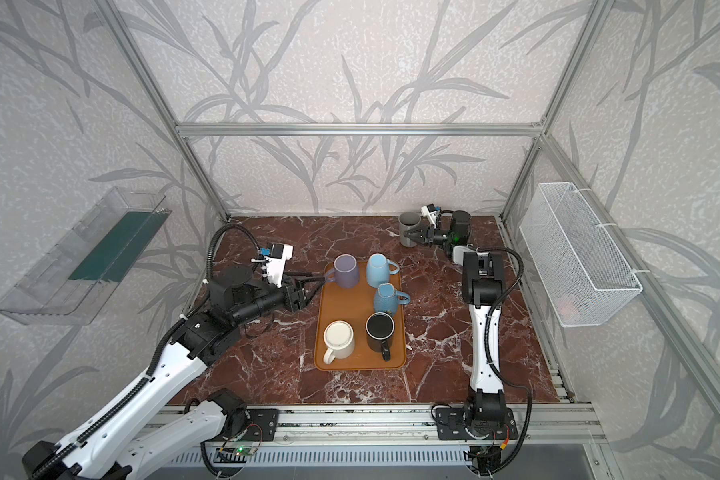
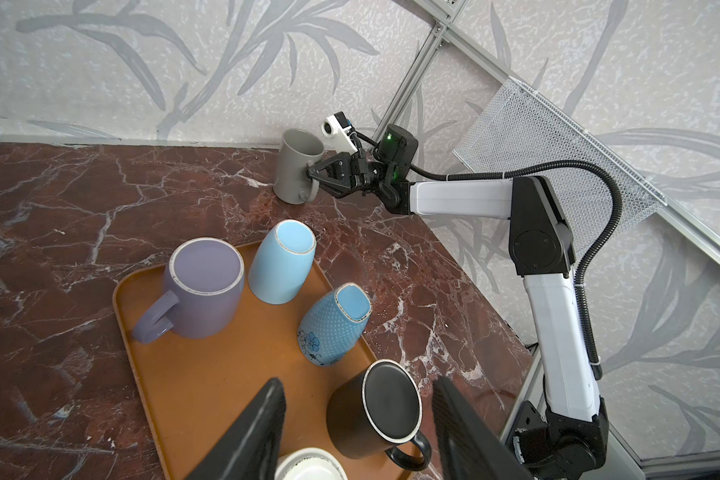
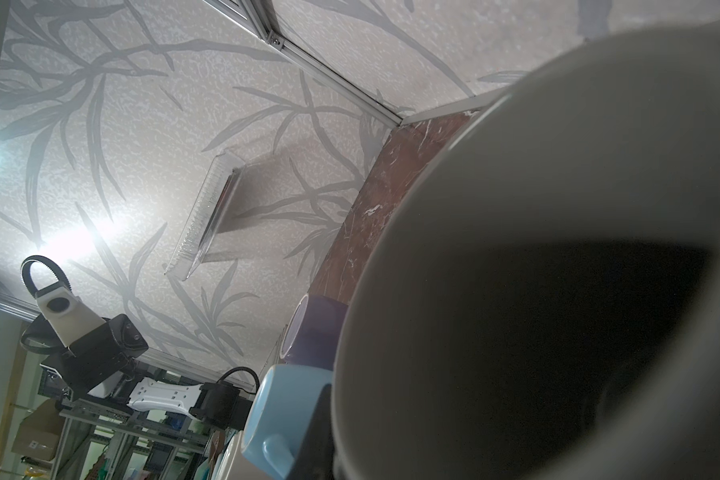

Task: Turn the mug right side up
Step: 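Lower the grey mug onto the table beyond the tray with the right gripper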

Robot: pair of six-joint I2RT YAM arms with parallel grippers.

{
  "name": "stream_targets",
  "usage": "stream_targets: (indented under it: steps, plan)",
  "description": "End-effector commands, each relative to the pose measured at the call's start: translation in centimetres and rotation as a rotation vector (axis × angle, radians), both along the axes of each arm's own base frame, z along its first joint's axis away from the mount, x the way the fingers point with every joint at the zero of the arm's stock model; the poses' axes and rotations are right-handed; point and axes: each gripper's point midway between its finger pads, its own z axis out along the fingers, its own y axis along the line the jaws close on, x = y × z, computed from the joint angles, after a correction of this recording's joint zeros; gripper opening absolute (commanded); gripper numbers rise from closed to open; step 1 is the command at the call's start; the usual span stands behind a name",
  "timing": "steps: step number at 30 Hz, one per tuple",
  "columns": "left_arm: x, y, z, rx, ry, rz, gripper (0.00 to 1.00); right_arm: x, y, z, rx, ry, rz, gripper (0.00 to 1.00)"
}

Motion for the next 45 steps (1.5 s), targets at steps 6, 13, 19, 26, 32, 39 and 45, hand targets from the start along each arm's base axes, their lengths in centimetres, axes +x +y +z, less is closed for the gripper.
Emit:
stream_targets:
  steps: [6,13,19,26,32,39,45]
  plan:
    - [0.0,0.4,1.4,-0.016,-0.033,0.018,0.59,0.0,-1.8,1.3,0.0,-0.081,0.031,0.0]
    - [-0.1,0.5,1.4,-0.014,-0.028,0.022,0.59,0.0,-3.1,1.1,0.003,-0.074,0.029,0.0]
    - [-0.1,0.5,1.3,-0.017,-0.023,0.025,0.59,0.2,-3.4,0.5,0.005,-0.055,0.021,0.09]
    - [-0.2,0.7,1.4,-0.019,-0.027,0.027,0.59,0.3,-3.6,-0.2,0.004,-0.035,0.006,0.22]
    - [-0.2,0.7,1.2,-0.016,-0.027,0.028,0.59,0.3,-3.8,-1.0,-0.001,-0.007,-0.017,0.31]
    - [-0.4,0.8,1.3,-0.016,-0.033,0.026,0.59,-0.5,-4.1,-2.4,-0.171,-0.019,-0.082,0.39]
    - [-0.6,1.0,1.2,-0.013,-0.037,0.032,0.6,-0.3,-4.4,-3.3,-0.249,0.009,-0.108,0.43]
